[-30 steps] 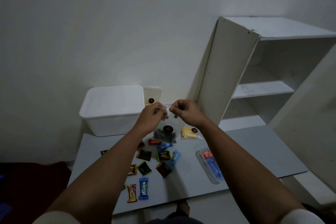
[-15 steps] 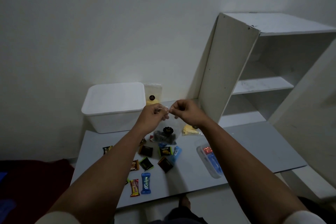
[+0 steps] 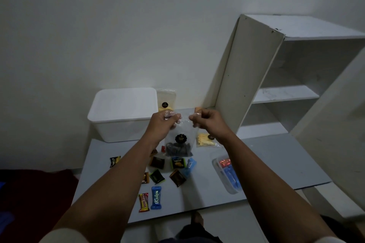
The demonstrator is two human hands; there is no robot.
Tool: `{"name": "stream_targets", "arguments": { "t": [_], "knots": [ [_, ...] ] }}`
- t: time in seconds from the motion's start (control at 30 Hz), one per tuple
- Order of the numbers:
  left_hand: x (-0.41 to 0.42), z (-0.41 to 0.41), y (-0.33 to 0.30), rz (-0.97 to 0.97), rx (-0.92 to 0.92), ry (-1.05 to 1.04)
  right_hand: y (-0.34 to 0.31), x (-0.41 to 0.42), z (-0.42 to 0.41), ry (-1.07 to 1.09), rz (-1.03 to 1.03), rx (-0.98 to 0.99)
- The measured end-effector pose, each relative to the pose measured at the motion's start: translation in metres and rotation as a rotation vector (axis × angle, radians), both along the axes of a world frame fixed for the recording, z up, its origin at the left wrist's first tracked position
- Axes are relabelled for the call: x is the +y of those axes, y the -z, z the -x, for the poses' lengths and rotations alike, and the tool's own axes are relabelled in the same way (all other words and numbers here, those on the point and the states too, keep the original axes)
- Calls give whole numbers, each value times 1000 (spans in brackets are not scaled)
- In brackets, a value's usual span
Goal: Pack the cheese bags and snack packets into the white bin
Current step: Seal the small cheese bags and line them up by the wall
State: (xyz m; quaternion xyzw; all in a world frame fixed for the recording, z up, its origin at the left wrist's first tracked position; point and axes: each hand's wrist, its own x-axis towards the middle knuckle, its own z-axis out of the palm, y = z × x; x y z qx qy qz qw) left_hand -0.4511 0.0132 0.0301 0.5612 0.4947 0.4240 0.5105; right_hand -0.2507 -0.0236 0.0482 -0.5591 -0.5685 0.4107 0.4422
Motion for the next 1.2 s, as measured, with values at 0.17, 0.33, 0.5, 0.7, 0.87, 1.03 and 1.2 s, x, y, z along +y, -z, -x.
{"name": "stream_targets", "arguments": {
  "t": [0.17,0.33,0.5,0.7,0.87,1.03,1.2],
  "knots": [
    [1,-4,-2,42,-77,3,6,-1,-6,28,32,161],
    [3,-4,-1,57,-86,44,4,-4,-13,57,93,229],
    [2,-10,1,5,-77,16,6,-4,-13,86,33,210],
    [2,-9,7,-52,60,25,4,-4,-3,-4,42,39],
    [-5,-16,4,-106,38,-456,17,4,13,135,-83,-99],
    [-5,-15,-4,296,-156,-178,37,-2,31,200,-208,-280],
    [-8,-19,-9,283,-174,-94,36,-14,45,184,-345,-305]
  ]
}}
